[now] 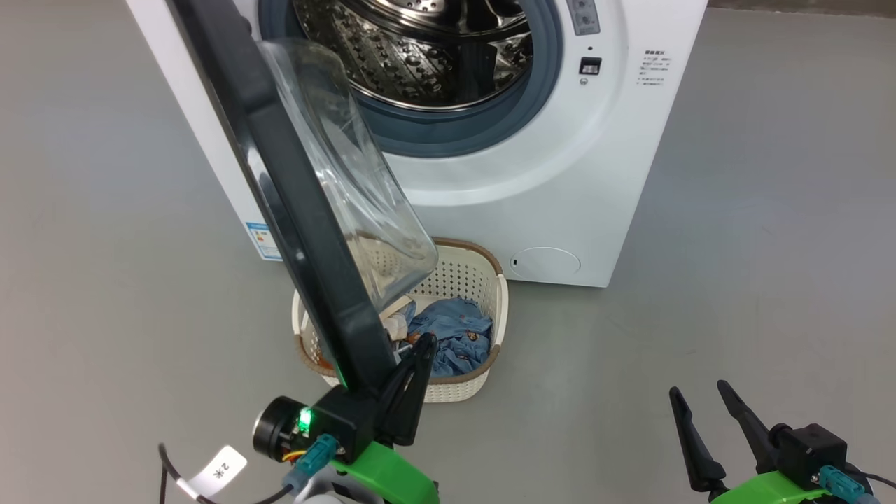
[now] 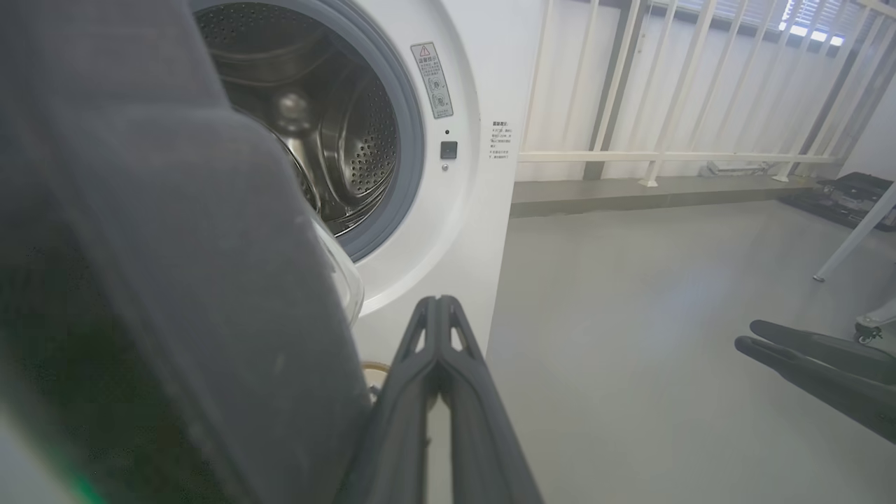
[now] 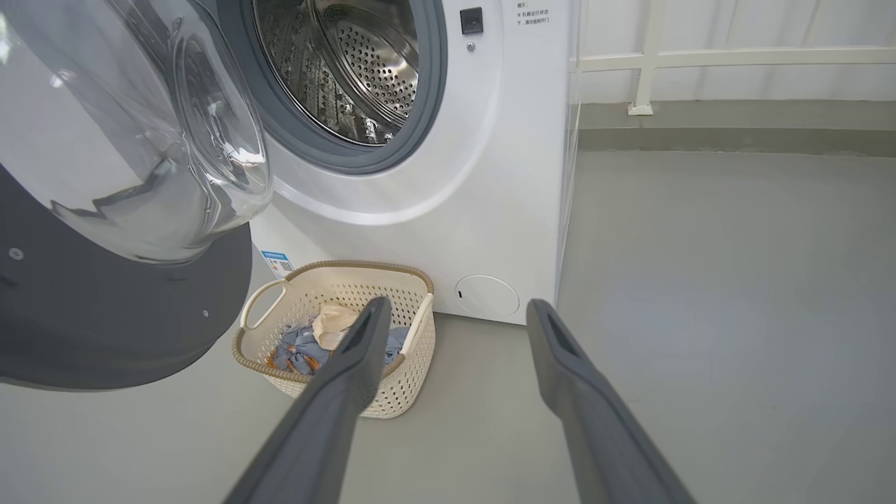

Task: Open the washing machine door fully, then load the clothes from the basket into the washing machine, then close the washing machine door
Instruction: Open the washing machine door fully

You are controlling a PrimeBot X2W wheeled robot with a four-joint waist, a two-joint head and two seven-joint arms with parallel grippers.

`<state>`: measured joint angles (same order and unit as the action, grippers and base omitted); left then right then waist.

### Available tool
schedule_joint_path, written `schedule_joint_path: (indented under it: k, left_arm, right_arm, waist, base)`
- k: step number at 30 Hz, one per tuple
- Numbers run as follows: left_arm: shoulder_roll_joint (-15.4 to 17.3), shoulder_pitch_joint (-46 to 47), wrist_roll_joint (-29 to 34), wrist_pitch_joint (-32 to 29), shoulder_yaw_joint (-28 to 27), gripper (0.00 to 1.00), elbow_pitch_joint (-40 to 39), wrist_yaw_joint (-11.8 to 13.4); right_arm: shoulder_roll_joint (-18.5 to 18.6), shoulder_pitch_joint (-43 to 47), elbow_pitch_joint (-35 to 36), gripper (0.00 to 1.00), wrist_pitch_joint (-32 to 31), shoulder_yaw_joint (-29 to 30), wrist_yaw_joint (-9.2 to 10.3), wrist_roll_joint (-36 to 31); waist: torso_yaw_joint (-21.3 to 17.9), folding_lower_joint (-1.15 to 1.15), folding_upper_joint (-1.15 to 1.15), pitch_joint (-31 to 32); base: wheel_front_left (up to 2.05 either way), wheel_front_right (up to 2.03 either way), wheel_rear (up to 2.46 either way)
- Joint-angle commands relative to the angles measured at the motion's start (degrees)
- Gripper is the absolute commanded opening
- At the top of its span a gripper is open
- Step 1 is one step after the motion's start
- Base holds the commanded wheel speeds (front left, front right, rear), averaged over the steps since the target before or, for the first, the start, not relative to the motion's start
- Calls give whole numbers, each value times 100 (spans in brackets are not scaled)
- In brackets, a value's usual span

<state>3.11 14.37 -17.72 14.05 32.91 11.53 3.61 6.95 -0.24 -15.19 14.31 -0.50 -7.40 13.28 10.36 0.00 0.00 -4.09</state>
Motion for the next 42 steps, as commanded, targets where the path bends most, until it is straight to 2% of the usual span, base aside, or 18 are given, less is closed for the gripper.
schedule_joint_path:
  k: [1,13,42]
  left_arm:
    - [81,211,-29,22,-200,0,-98,27]
    - [114,59,-109,-30,-170,0,-122,121]
    - [501,-466,-385,-281,-565,0,-518,656]
  right_arm:
    - [36,-211,113,100,69,-124,-9,33]
    - [43,-211,60,100,69,-152,-9,60]
    - [15,-97,42,100,69,-179,-9,112]
  waist:
    - [37,0,0,1]
    - [154,0,0,35]
    - [476,0,0,153]
  base:
    - [0,0,0]
    - [0,0,0]
    - [0,0,0]
